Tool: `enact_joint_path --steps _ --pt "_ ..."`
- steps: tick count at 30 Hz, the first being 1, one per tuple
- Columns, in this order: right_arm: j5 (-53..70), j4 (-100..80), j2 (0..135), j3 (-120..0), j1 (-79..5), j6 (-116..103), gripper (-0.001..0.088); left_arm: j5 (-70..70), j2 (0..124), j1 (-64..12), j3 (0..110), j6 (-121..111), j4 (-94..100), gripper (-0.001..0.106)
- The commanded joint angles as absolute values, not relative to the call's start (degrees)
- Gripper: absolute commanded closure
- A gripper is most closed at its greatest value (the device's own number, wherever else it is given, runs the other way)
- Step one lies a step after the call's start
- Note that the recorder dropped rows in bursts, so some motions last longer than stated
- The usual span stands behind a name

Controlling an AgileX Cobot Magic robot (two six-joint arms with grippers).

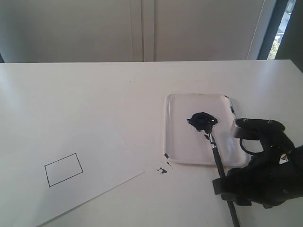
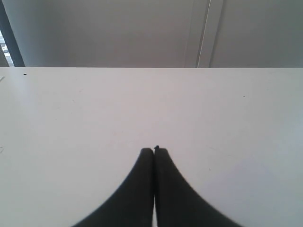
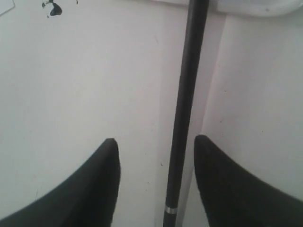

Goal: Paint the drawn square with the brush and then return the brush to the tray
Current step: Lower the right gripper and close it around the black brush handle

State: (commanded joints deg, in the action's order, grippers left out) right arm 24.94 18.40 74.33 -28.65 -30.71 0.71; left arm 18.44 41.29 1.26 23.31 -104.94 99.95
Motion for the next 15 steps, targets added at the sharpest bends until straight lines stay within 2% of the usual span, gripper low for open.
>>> enact_joint_path --steps 15 --pt "18.1 16.8 83.3 -28.6 -32.3 -3.5 0.0409 18.4 41.3 1.3 23.3 -104.9 99.9 0.105"
